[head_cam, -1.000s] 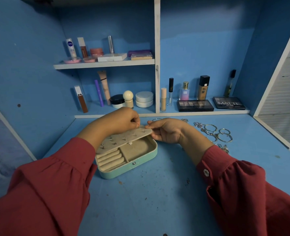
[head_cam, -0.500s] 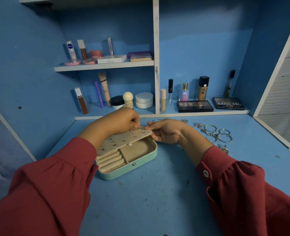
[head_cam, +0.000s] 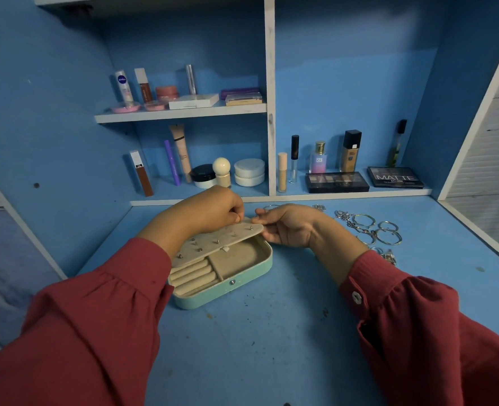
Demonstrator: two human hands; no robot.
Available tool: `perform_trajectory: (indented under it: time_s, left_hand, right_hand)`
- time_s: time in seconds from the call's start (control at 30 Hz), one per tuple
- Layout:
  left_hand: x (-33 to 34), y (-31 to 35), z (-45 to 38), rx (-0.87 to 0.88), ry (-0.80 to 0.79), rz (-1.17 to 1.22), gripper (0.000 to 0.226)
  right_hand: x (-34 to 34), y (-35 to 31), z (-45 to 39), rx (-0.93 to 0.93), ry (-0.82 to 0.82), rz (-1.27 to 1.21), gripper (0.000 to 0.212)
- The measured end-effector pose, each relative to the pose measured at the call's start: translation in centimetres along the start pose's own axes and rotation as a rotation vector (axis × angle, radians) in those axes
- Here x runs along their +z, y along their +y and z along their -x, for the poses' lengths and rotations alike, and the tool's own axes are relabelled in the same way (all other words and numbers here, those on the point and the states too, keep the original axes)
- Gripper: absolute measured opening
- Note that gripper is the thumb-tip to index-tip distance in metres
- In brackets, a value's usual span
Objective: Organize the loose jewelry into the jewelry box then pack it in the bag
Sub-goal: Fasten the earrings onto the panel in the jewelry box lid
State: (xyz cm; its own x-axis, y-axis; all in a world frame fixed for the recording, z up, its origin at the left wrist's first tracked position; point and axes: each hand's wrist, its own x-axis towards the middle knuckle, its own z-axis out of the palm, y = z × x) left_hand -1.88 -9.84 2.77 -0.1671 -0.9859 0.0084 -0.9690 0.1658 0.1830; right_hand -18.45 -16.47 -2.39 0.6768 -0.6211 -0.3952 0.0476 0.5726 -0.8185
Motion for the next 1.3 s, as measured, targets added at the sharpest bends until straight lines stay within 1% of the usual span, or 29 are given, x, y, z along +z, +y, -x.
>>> perform_trajectory:
  time_s: [0.33, 0.43, 0.5, 0.63, 0.73, 0.8, 0.83, 0.93, 1.0, 1.13, 1.23, 1.3]
  left_hand:
    - [0.6, 0.3, 0.2, 0.008, 0.009, -0.125, 0.013]
    - [0.8, 0.2, 0.2, 0.025, 0.025, -0.155, 0.014]
    - [0.9, 0.0, 0.2, 0.018, 0.034, -0.130, 0.014]
    - [0.7, -0.5, 0.4, -0.020, 0.056, 0.056, 0.014]
    - [0.4, -1.4, 1.1, -0.095, 0.086, 0.343, 0.023]
    - [0.5, -2.4, 1.9, -0.151, 0.162, 0.535, 0.030]
    - [0.6, -3.1, 2.5, -0.166, 0.211, 0.596, 0.034]
    - [1.1, -5.2, 4.3, -0.196, 0.343, 0.704, 0.043]
    - [1.6, -6.4, 5.5, -0.217, 0.404, 0.774, 0.046]
    - [2.9, -7.8, 7.5, -0.269, 0.396, 0.864, 0.054]
    - [3.2, -8.2, 8.5, -0.228, 0.358, 1.017, 0.056]
    - [3.1, -8.4, 8.8, -0.212, 0.368, 1.078, 0.057]
  right_hand:
    - [0.2, 0.1, 0.1, -0.014, 0.009, -0.014, 0.023]
    - [0.2, 0.1, 0.1, -0.031, -0.003, 0.013, 0.026]
    - [0.3, -0.1, 0.2, -0.047, -0.019, 0.057, 0.027]
    - [0.5, -0.5, 0.7, -0.086, -0.038, 0.190, 0.024]
    - [0.7, -0.7, 1.1, -0.092, -0.060, 0.229, 0.021]
    - [0.8, -0.8, 1.2, -0.092, -0.076, 0.224, 0.025]
    - [0.8, -0.9, 1.3, -0.092, -0.081, 0.224, 0.027]
    - [0.8, -0.9, 1.5, -0.090, -0.096, 0.257, 0.033]
    - [0.8, -0.8, 1.5, -0.110, -0.095, 0.293, 0.032]
    - [1.1, -0.4, 1.5, -0.191, -0.054, 0.322, 0.026]
    - [1.3, -0.2, 1.3, -0.283, -0.018, 0.335, 0.020]
    - [1.5, -0.1, 1.1, -0.335, -0.003, 0.353, 0.016]
